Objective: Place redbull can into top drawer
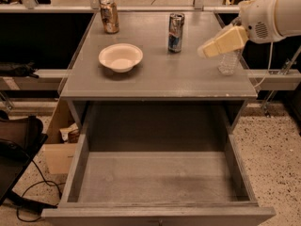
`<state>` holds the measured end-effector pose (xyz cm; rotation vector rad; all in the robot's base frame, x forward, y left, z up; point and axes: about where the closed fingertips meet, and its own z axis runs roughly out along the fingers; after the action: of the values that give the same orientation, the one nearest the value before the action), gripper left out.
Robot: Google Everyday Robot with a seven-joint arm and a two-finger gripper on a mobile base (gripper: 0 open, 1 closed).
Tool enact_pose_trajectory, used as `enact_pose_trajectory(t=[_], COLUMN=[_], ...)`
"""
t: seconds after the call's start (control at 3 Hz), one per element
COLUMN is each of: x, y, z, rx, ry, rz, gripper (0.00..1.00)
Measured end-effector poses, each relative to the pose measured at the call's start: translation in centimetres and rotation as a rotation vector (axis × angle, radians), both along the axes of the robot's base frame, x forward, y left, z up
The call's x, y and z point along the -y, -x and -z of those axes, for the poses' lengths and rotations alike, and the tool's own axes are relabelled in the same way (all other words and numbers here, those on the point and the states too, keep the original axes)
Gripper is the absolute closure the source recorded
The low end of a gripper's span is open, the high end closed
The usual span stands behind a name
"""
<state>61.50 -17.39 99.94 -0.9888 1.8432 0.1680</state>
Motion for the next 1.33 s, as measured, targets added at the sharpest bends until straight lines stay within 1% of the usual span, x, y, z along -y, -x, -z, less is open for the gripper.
enact_pose_trajectory(t=[0.33,0.67,1.0,1.33], x=[-1.1,-1.3,-1.7,-4.2], y=[0.3,0.2,-0.1,-3.4], z=[-3.0,-3.5,-3.4,-1.1], rx=[0.072,0.088,0.088,0.071], ry=[-0.085,-0.101,-0.106,-0.156], rz=[0.028,0.035,0.029,0.014], gripper=[0.0,0.0,0.0,0.0])
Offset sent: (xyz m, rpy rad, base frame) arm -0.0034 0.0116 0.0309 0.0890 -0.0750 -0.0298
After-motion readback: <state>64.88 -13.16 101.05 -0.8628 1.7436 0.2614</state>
